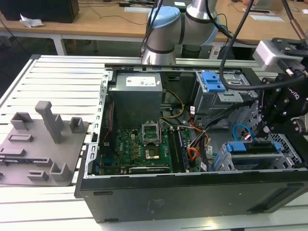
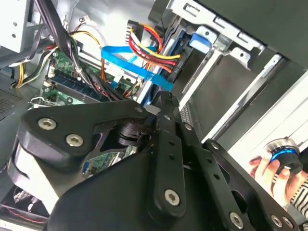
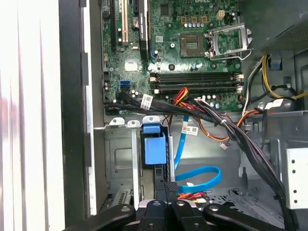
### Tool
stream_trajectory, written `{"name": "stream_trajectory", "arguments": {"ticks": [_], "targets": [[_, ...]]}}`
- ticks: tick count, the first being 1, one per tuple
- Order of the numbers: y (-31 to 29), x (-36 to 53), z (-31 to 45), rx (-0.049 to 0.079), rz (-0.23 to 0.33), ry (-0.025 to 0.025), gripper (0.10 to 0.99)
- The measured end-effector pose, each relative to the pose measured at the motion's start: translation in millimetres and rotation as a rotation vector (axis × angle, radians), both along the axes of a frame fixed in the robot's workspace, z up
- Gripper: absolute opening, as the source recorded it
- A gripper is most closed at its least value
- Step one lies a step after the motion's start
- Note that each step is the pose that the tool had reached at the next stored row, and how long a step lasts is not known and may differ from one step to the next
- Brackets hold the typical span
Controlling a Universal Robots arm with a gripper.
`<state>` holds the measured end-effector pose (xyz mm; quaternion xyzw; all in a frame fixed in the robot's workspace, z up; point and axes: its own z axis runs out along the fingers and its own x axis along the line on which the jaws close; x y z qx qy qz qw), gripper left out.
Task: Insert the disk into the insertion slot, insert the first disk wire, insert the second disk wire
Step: 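Insert the second disk wire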
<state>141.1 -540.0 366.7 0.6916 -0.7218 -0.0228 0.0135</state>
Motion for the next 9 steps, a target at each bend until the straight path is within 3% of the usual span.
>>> {"name": "stream_trajectory", "arguments": {"ticks": [3, 9], "targets": [[0.0, -10.9, 0.0, 0.001, 0.000, -0.0029, 0.106], [0.0, -12.4, 0.0, 0.001, 0.000, -0.0032, 0.106]]}}
